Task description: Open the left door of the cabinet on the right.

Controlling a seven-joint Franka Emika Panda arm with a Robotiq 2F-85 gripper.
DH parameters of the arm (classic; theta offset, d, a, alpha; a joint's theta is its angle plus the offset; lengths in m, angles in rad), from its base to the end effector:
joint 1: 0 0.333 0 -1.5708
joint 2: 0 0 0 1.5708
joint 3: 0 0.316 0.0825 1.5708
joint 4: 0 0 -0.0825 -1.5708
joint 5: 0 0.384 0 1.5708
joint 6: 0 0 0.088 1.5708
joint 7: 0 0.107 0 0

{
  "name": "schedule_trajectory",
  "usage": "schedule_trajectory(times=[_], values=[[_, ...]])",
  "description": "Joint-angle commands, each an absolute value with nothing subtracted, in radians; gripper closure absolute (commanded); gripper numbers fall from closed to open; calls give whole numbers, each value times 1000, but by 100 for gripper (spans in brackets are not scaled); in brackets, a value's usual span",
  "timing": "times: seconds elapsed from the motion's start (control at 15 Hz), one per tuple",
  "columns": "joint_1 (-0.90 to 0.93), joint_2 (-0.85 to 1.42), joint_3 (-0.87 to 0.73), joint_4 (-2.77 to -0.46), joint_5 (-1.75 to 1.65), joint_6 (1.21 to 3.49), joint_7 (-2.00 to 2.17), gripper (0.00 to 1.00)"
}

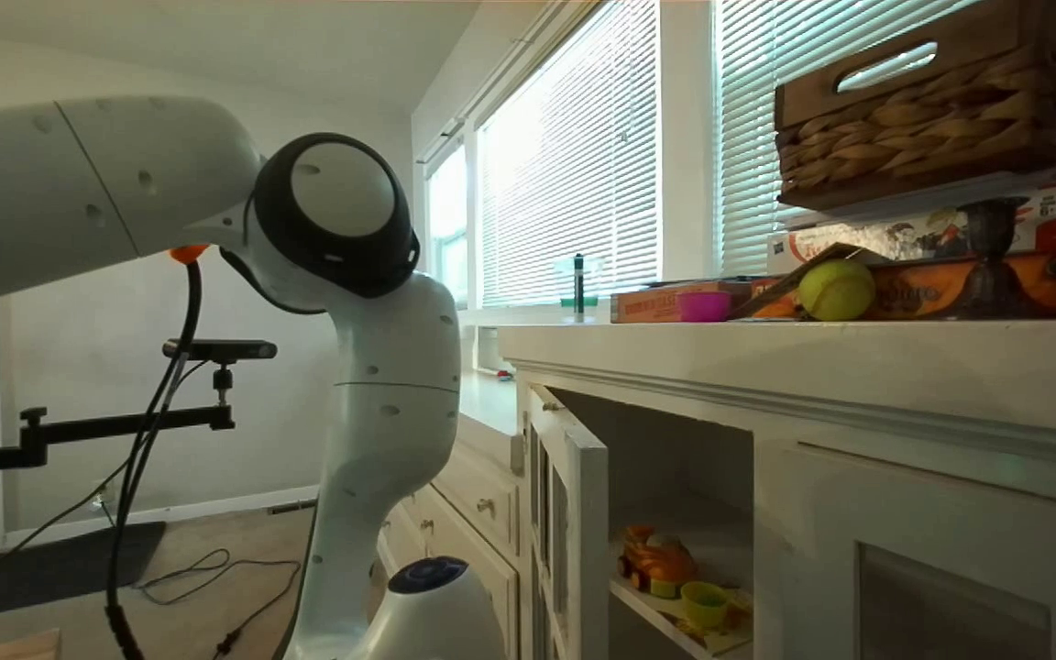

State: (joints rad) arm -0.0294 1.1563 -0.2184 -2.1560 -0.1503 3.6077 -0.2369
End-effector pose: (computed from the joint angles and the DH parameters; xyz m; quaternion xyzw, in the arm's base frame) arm 0.4455 -0.1168 -0.0757 0.9762 0.1441 0.1277 0.0993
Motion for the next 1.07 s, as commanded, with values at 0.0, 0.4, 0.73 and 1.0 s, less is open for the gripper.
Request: schedule_trajectory(times=[0.0,0.4,0.73,1.0], values=[[31,1129,-141,-2202,-179,3656,-247,92],[98,1133,-146,-2293,-155,3748,-263,92],[152,1136,-138,-2341,-122,3801,-266,92],[198,1134,-129,-2371,-82,3822,-266,92]])
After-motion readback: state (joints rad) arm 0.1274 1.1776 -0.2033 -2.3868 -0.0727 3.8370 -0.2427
